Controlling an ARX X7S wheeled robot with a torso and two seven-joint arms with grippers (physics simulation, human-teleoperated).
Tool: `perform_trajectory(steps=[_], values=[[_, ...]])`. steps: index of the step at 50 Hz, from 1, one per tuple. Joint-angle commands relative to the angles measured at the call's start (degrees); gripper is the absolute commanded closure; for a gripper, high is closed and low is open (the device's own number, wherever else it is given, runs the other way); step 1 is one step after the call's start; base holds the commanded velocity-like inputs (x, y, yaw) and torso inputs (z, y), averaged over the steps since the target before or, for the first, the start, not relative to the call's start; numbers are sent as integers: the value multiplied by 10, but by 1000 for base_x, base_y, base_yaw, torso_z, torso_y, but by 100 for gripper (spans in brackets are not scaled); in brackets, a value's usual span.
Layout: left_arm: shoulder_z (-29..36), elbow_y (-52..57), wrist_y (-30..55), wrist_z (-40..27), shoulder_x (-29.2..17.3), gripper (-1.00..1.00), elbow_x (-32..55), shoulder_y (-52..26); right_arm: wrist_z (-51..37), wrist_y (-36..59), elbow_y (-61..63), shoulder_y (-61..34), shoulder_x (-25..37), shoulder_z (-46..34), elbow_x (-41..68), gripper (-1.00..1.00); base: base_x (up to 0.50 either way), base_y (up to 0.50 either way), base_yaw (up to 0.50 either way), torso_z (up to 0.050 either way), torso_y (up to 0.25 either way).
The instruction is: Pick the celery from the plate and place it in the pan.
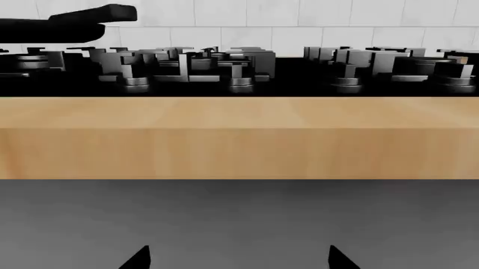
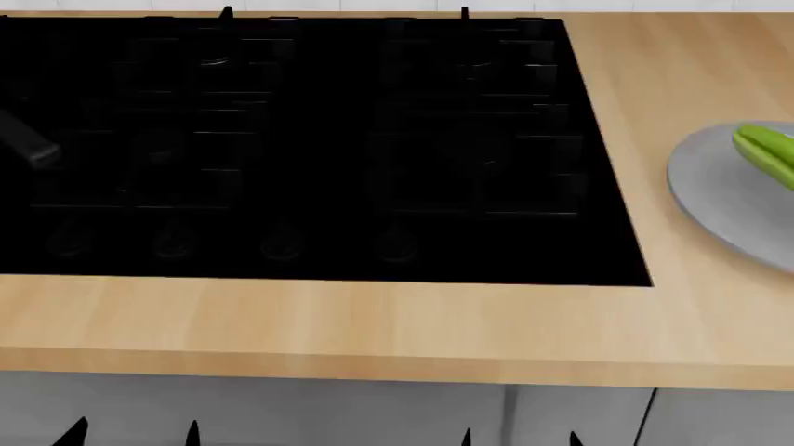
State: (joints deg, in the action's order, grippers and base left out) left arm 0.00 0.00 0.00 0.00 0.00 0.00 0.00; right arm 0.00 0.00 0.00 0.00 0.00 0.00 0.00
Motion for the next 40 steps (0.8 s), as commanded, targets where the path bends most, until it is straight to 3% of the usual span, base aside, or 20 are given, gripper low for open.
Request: perform_trajectory(steps=[1, 2, 8, 13, 14, 32, 40], values=[[6, 0, 0, -6, -6, -100, 6, 0, -7, 0, 0, 0, 5, -7, 5, -100, 0, 0, 0, 0, 0], [41, 31, -74, 21, -1, -100, 92, 35, -26, -51, -2, 34, 13, 7, -22, -100, 0, 0, 0, 0, 0], [60, 28, -87, 11, -19, -100, 121, 34, -36, -64, 1, 37, 23, -5, -11, -100, 0, 0, 0, 0, 0], [67, 29, -85, 4, -25, -100, 127, 32, -38, -54, -3, 33, 28, -13, -5, -100, 0, 0, 0, 0, 0], [58, -2, -5, -58, -50, -100, 50, -2, -23, -2, -1, 0, 19, -23, 19, -100, 0, 0, 0, 0, 0], [71, -10, 15, -70, -60, -100, 63, -13, -46, 15, -2, -8, 38, -47, 38, -100, 0, 0, 0, 0, 0], [75, -2, 20, -72, -65, -100, 73, -9, -52, 24, 5, -5, 43, -51, 50, -100, 0, 0, 0, 49, 43]])
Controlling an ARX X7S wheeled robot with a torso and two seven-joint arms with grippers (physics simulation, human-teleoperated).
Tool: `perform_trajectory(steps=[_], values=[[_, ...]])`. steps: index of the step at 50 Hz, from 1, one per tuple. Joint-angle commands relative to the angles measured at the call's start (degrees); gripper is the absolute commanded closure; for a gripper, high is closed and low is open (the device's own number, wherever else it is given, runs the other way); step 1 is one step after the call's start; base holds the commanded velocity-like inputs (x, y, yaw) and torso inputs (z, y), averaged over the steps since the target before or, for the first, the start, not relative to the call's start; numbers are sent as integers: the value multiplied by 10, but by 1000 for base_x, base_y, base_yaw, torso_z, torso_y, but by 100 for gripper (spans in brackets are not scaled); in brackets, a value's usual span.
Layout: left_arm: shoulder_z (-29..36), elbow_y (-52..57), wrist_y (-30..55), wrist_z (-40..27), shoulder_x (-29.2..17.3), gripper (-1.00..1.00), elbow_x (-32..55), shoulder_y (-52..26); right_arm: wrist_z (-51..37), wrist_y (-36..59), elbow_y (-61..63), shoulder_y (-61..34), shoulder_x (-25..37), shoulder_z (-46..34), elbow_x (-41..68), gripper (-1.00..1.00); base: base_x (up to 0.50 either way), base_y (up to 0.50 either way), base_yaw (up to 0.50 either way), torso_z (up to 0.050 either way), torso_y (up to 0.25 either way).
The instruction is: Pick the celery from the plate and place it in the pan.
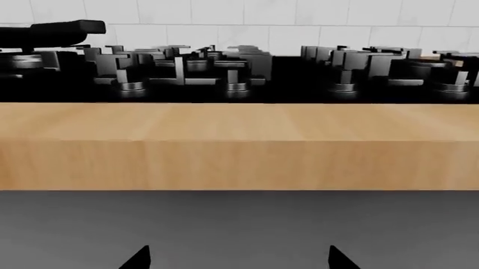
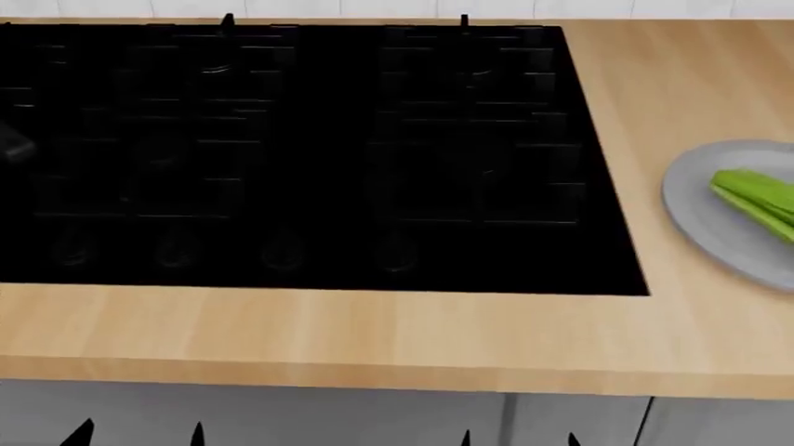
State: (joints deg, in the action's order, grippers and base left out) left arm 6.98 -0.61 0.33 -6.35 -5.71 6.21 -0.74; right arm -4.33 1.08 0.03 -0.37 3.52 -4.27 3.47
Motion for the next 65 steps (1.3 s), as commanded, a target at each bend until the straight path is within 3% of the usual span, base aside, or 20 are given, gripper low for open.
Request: perform_trajectory(steps=[1, 48, 55, 57, 60, 65], values=[[5, 6, 17, -9, -8, -100, 12, -1, -10, 14, 8, 0, 8, -9, 16, -100, 0, 0, 0, 50, 47], [20, 31, 25, -28, -33, -100, 41, 0, -41, 32, 29, -6, 38, -42, 47, -100, 0, 0, 0, 45, 28], [-16, 300, 269, -21, -127, -100, 129, 4, -24, 312, 382, -41, 141, 14, 164, -100, 0, 0, 0, 0, 0], [-32, 357, 378, -74, -138, -100, 134, -21, -32, 390, 440, -77, 163, 36, 201, -100, 0, 0, 0, 0, 0], [-88, 436, 483, -88, -134, -100, 224, -45, -42, 466, 482, -105, 176, 60, 247, -100, 0, 0, 0, 0, 0], [-109, 486, 540, -103, -154, -100, 252, -84, -50, 522, 512, -139, 192, 94, 289, -100, 0, 0, 0, 0, 0]])
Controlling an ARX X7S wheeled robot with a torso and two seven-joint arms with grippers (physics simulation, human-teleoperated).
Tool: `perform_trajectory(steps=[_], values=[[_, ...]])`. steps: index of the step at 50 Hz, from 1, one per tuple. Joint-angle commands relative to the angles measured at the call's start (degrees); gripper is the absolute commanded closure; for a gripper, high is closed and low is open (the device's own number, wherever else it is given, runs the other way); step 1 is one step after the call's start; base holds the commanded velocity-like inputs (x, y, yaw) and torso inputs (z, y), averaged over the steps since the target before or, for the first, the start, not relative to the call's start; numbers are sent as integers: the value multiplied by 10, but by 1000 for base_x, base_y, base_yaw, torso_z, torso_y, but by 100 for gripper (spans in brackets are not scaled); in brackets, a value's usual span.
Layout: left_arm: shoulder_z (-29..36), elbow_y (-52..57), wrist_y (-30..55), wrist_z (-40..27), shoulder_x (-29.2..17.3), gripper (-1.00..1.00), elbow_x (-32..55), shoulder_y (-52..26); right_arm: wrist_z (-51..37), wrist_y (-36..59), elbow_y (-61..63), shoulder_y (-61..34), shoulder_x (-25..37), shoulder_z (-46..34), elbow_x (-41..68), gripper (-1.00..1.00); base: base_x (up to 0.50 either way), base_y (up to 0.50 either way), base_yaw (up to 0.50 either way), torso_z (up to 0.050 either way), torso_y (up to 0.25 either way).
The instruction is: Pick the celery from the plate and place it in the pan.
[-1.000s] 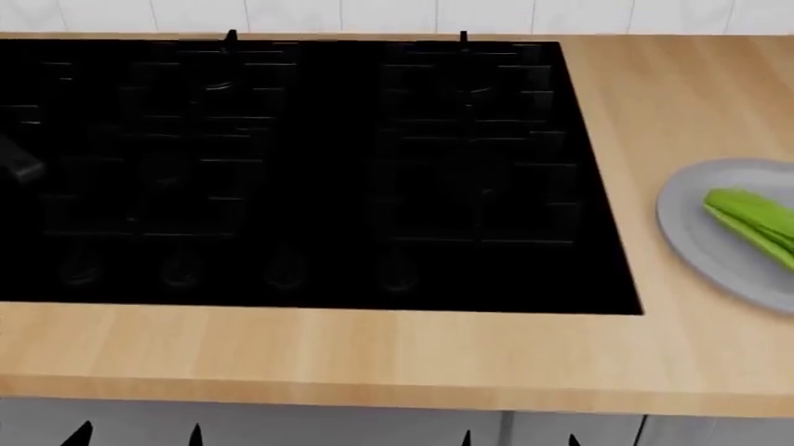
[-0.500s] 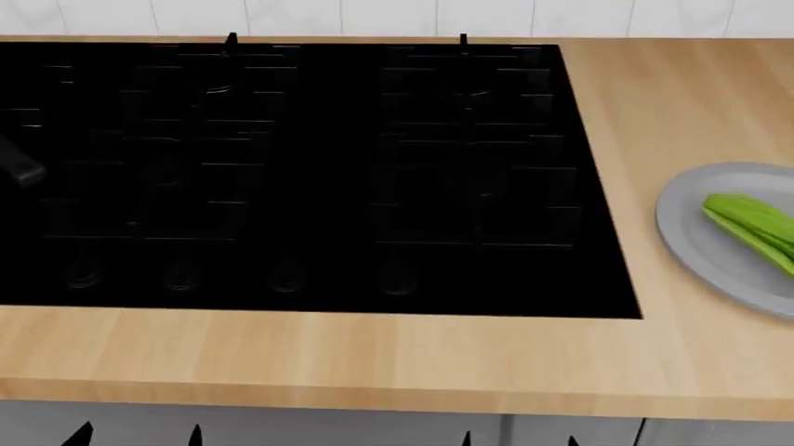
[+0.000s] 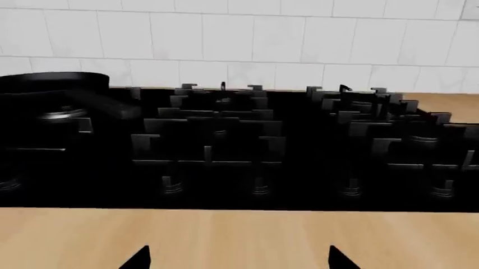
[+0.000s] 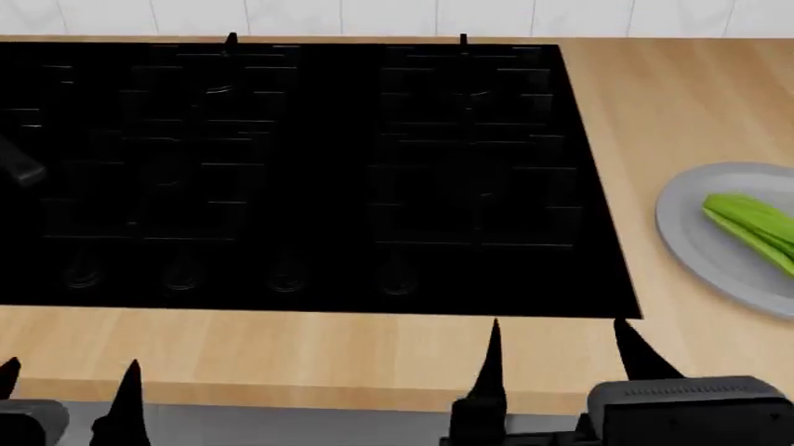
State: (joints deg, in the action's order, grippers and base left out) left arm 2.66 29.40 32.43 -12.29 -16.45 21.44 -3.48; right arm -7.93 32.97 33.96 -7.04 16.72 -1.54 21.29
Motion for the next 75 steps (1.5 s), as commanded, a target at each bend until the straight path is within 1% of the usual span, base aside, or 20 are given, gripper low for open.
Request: perform_trajectory(steps=[1, 4, 6, 7, 11, 21, 25, 27, 28, 44, 50, 55, 57, 59, 62, 66, 75], values=[[-65, 191, 225, -45, -50, -100, 101, -62, -15, 210, 176, -81, 64, 69, 114, -100, 0, 0, 0, 0, 0], [-73, 209, 259, -57, -51, -100, 120, -87, -18, 224, 174, -106, 70, 81, 124, -100, 0, 0, 0, 0, 0], [-70, 203, 251, -58, -52, -100, 112, -85, -20, 232, 172, -103, 68, 85, 131, -100, 0, 0, 0, 0, 0], [-69, 198, 243, -57, -50, -100, 109, -77, -15, 224, 176, -87, 70, 76, 127, -100, 0, 0, 0, 0, 0], [-72, 203, 242, -59, -44, -100, 115, -64, -14, 229, 175, -85, 70, 72, 132, -100, 0, 0, 0, 0, 0], [-72, 212, 240, -61, -41, -100, 123, -54, -17, 238, 175, -90, 72, 74, 145, -100, 0, -486, 0, 0, 0], [-78, 217, 247, -62, -41, -100, 134, -53, -15, 230, 176, -82, 79, 68, 137, -100, 0, -500, 0, 0, 0], [-73, 213, 238, -61, -44, -100, 126, -48, -17, 230, 178, -81, 80, 67, 136, -100, 0, -500, 0, 0, 0], [-76, 213, 238, -61, -44, -100, 127, -50, -14, 216, 180, -73, 87, 55, 121, -100, 0, -500, 0, 0, 0], [-78, 221, 245, -68, -52, -100, 135, -46, -25, 223, 184, -72, 89, 64, 135, -100, 0, -500, 0, 0, 0], [-79, 221, 241, -69, -56, -100, 135, -45, -28, 218, 183, -76, 92, 66, 136, -100, 0, -74, 0, 0, 0], [-76, 218, 242, -72, -61, -100, 132, -59, -37, 262, 181, -108, 97, 71, 161, -100, 0, 0, 0, 0, 0], [-74, 224, 244, -81, -66, -100, 122, -74, -52, 307, 177, -137, 84, 101, 203, -100, 0, 0, 0, 0, 0], [-77, 226, 256, -90, -72, -100, 122, -91, -63, 345, 176, -177, 85, 128, 237, -100, 0, 0, 0, 0, 0], [-79, 229, 267, -95, -83, -100, 121, -112, -71, 369, 173, -218, 93, 136, 252, -100, 0, 0, 0, 0, 0], [-77, 234, 278, -97, -92, -100, 125, -130, -67, 368, 163, -239, 98, 146, 262, -100, 69, 0, 0, 0, 0], [-71, 233, 278, -96, -96, -100, 130, -132, -68, 360, 155, -243, 103, 134, 262, -100, 500, 0, 0, 0, 0]])
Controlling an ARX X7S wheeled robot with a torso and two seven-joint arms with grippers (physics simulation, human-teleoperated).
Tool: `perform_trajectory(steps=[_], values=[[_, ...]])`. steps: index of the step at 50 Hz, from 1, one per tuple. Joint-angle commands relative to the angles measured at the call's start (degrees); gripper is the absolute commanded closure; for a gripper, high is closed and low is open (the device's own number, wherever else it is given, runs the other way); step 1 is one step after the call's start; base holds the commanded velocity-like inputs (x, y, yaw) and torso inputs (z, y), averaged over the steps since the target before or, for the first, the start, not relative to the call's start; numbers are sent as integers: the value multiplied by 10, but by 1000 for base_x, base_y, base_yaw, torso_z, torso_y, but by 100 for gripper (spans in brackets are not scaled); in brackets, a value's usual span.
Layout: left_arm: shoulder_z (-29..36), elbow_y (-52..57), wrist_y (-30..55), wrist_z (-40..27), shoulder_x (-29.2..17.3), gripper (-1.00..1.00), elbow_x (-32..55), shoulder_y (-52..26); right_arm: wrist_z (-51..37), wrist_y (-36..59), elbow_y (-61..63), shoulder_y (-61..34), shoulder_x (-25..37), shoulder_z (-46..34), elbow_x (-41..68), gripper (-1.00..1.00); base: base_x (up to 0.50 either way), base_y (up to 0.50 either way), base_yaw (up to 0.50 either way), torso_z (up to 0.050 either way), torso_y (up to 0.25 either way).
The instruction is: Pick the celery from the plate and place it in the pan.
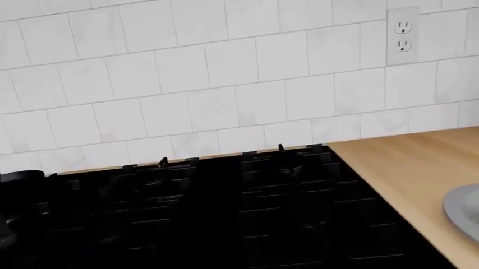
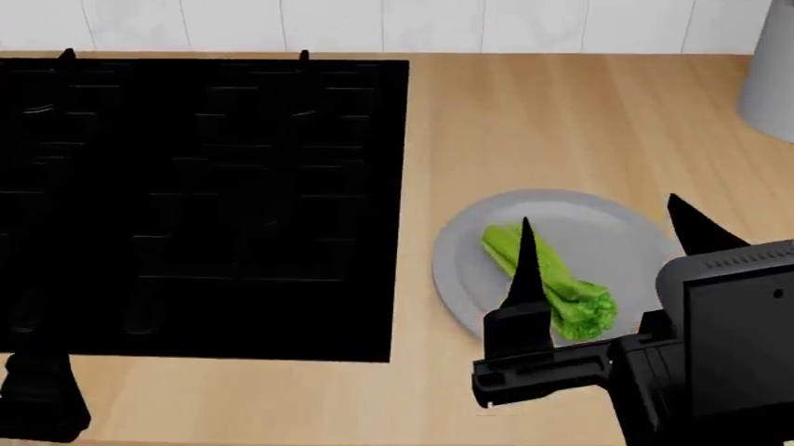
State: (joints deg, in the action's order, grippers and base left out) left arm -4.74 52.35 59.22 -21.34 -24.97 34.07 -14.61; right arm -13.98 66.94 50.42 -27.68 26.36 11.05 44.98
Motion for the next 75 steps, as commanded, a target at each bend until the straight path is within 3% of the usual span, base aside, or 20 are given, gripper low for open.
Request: perform_trajectory(steps=[1, 16, 24, 32, 40, 54, 75], values=[[3, 4, 10, -6, -11, -100, 5, -19, -7, 18, -9, -35, 7, 7, 24, -100, 500, 0, 0, 0, 0], [1, 6, 9, -12, -12, -100, 10, -7, 5, 21, -56, -66, 13, 5, 42, -100, 177, 0, 0, 0, 0], [5, 12, 15, -18, -12, -100, 17, -5, 237, -44, -149, -89, 84, -21, 94, -100, 0, 0, 0, 0, 0], [-17, 23, 31, -18, -20, -100, 42, -3, 342, -96, -221, -67, 117, -30, 74, -100, 0, 0, 0, 0, 0], [-26, 23, 39, -19, -25, -100, 57, -7, 391, -143, -296, -62, 134, -68, 13, -100, 0, 0, 0, 0, 0], [-19, 26, 39, -30, -18, -100, 66, -3, 390, -167, -335, -38, 173, -157, -94, -100, 0, 0, 0, 0, 0], [-20, 31, 30, -40, -23, -100, 77, 16, 392, -195, -385, -32, 159, -211, -140, -100, 0, 0, 0, 0, 0]])
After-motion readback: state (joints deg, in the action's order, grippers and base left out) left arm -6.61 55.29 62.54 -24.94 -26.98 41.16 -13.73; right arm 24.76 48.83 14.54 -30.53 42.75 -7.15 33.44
